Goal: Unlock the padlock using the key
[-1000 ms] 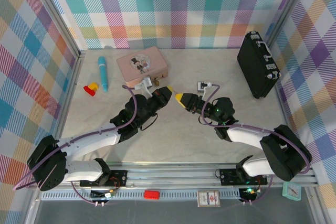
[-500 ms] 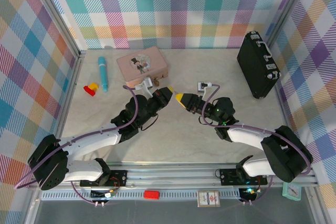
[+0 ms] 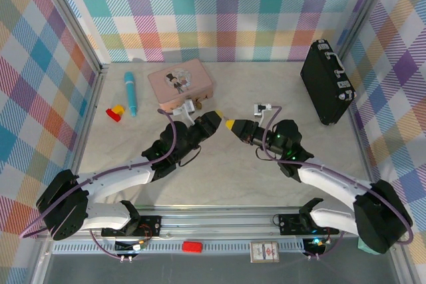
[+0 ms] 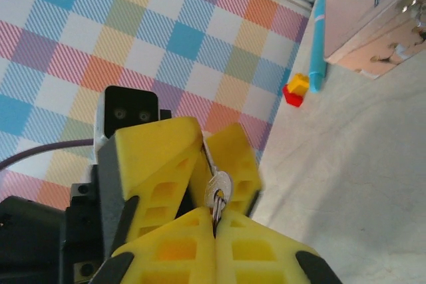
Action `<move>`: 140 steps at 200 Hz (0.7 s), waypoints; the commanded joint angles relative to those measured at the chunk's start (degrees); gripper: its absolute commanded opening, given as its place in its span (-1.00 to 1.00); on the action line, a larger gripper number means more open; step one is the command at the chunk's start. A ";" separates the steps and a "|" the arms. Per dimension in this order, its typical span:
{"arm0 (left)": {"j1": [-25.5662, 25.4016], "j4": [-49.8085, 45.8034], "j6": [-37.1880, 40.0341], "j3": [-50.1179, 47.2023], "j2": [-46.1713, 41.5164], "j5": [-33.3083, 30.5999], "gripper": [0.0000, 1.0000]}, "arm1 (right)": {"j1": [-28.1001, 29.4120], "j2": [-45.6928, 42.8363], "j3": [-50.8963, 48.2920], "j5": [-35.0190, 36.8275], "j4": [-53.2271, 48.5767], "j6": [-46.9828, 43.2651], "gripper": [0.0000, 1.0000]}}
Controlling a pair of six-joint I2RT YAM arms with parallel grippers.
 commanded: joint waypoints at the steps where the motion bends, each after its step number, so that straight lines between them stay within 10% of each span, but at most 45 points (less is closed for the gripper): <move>1: 1.00 -7.91 1.93 0.14 -2.97 -2.61 0.26 | 0.24 -4.42 5.87 1.46 -18.81 -13.07 -1.00; 17: 3.28 -18.86 5.44 1.88 -7.30 -4.20 0.67 | 0.28 -7.92 8.48 3.93 -31.85 -22.58 -1.00; 57: 7.92 -39.05 16.33 5.55 -14.79 -5.86 0.94 | 0.24 -14.47 10.72 7.97 -49.76 -39.09 -1.00; 140: 8.91 -35.37 14.68 5.51 -10.56 7.56 0.84 | 0.28 -17.43 4.46 -3.22 -36.16 -38.73 -1.00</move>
